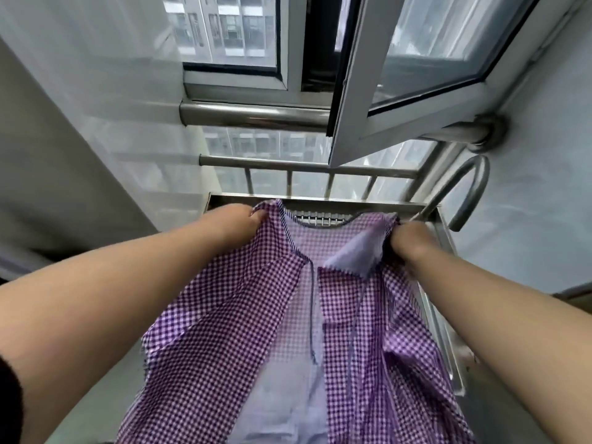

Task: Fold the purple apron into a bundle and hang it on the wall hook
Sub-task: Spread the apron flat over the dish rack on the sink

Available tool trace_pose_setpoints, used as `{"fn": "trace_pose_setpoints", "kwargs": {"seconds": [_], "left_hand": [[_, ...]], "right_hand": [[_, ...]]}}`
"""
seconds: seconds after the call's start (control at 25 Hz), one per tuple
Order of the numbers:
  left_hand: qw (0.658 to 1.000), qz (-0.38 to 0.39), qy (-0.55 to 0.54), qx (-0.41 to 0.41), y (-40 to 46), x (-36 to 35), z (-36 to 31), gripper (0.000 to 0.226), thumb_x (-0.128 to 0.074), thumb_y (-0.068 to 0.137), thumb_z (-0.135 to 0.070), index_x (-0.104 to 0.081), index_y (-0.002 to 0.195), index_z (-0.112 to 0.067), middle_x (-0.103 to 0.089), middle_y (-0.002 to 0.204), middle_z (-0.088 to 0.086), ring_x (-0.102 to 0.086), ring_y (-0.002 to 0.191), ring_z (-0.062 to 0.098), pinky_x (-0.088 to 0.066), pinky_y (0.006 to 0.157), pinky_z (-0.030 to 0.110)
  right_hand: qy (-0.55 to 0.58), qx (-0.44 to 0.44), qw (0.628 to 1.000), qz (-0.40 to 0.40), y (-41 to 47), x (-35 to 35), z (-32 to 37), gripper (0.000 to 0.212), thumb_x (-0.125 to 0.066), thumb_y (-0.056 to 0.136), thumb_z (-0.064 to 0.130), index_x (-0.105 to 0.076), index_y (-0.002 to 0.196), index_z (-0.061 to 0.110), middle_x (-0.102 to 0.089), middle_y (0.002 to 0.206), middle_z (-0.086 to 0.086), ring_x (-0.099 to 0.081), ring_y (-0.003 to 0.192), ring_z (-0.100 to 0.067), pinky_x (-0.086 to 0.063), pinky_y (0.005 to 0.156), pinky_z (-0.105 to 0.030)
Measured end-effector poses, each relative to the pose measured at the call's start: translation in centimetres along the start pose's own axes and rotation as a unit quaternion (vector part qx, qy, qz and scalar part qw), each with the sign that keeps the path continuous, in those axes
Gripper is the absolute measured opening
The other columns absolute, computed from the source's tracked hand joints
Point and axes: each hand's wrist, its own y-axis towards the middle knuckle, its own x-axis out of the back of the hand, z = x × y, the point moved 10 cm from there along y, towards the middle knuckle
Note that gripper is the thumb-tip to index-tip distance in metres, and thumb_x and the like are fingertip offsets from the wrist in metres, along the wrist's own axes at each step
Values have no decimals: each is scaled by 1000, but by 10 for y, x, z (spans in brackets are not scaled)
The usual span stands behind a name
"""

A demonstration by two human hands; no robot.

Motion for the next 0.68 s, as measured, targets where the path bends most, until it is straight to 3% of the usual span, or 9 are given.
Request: {"fn": "trace_pose_setpoints", "kwargs": {"seconds": [0.12,0.2,0.24,0.32,0.4,0.48,0.56,0.68], "left_hand": [[995,-68,-68,2,35,30,-12,67,-20,105,-67,-68,117,-22,-70,128,13,-64,110,33,-49,106,51],[991,-87,-98,5,57,34,-12,66,-23,106,-65,-66,130,-21,-67,136,13,-62,123,36,-46,110,53],[991,-78,-111,10,65,26,-9,63,-27,107,-63,-63,134,-19,-65,138,12,-61,123,36,-46,108,52],[990,-28,-136,31,69,-8,5,57,-36,108,-58,-55,141,-16,-63,137,11,-61,118,31,-48,103,49],[989,16,-144,38,63,-40,23,58,-47,106,-54,-45,150,-15,-62,136,12,-61,112,27,-49,101,45],[986,41,-160,36,57,-63,42,62,-53,105,-49,-36,156,-17,-59,140,13,-61,120,29,-47,107,46],[980,36,-193,40,45,-73,59,64,-53,106,-43,-28,160,-21,-48,156,13,-51,138,34,-38,117,49],[962,38,-260,76,22,-93,90,63,-45,109,-39,-21,164,-22,-40,163,11,-43,146,35,-31,121,47]], "right_hand": [[60,62,996,-39,6,-1,40,43,-51,107,36,-60,141,12,-62,145,-16,-58,131,-36,-43,111,-44],[21,115,993,5,-7,-30,49,71,-54,105,38,-22,166,20,-34,169,-11,-37,152,-32,-27,124,-46],[-6,132,990,40,-18,-54,43,85,-56,104,43,-3,168,27,-16,176,-6,-26,158,-30,-21,127,-47],[-63,149,980,113,-39,-106,21,99,-58,101,53,14,166,35,5,178,1,-13,162,-25,-18,128,-50],[-151,146,962,175,-52,-150,-5,100,-62,99,50,10,167,32,9,177,-2,-10,162,-30,-19,129,-50],[-205,140,953,174,-60,-167,-20,90,-60,100,46,-6,168,24,4,176,-8,-12,161,-35,-21,129,-50],[-229,190,947,118,-79,-168,-14,69,-57,100,44,-28,159,25,-15,168,-7,-22,153,-33,-28,124,-50],[-243,241,931,128,-124,-188,-2,31,-53,100,53,-56,117,28,-59,124,-1,-58,117,-27,-49,97,-45]]}}
